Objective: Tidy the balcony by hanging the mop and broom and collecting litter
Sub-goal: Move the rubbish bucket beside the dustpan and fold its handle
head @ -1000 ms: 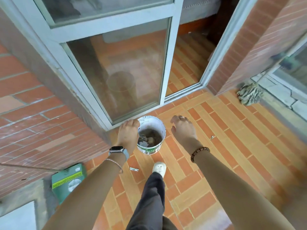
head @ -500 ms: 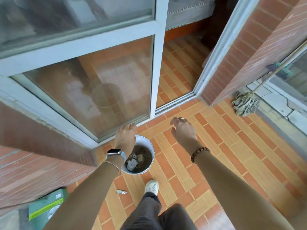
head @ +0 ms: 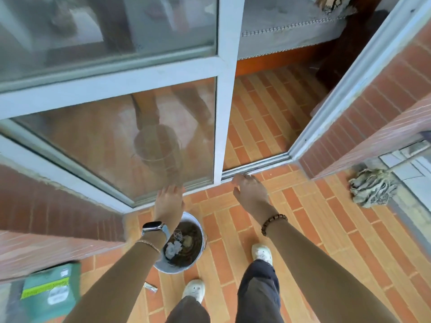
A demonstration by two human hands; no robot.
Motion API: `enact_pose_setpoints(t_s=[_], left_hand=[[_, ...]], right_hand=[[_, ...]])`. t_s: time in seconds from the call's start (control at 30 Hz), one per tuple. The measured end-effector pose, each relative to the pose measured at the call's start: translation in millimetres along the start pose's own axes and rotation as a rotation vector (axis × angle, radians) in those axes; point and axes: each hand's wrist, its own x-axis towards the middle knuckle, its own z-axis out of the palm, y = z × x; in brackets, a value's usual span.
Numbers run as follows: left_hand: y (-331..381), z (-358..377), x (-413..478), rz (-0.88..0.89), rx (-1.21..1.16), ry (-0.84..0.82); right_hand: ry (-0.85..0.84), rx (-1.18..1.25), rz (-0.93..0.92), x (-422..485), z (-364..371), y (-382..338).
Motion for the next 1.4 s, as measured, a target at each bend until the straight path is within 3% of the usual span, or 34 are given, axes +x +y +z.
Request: enact_pose_setpoints(t_s=[0.33, 0.63, 1.13, 1.4], left_hand=[[77, 56, 35, -0.346, -0.053, -0.02], [62, 113, 32, -0.57, -0.12, 0.002], [-16, 311, 48, -0.655, -0.109, 0.247], [-38, 400, 68, -0.534, -0.12, 0.319]], right_hand=[[-0.124, 0.024, -0.299, 93, 0, 84], [-0.319, 0.165, -0.408, 150, 71, 74], [-0.627, 0.357, -0.276, 215, 404, 110], [-0.719, 0.466, -0.233, 255, 536, 125]])
